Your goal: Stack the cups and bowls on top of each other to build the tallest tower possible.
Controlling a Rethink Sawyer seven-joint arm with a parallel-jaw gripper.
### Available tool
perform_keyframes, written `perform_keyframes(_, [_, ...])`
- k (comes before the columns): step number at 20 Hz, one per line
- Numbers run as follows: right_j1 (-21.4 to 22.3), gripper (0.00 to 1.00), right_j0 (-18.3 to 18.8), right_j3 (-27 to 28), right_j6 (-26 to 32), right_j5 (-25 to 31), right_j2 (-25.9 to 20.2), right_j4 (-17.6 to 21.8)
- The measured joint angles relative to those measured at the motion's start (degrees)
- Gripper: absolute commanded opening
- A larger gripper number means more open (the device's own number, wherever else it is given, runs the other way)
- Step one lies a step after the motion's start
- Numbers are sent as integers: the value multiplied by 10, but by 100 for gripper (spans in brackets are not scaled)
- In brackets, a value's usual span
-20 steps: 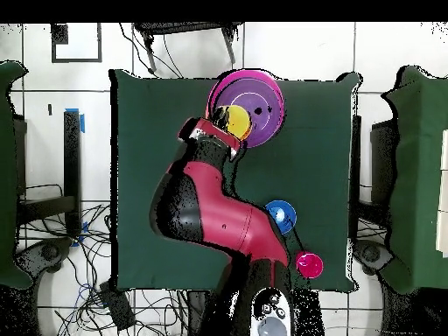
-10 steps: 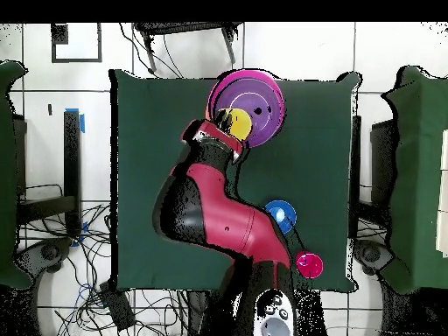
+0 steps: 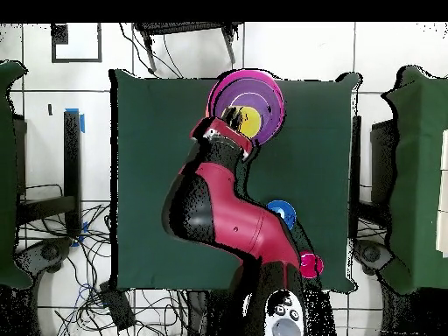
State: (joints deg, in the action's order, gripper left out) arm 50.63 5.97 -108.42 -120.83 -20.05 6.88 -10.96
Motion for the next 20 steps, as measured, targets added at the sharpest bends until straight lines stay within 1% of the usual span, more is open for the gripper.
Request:
perform_keyframes(10, [0,0,3,0,0,-26,-2,0])
perform_keyframes(20, [0,0,3,0,0,-27,-4,0])
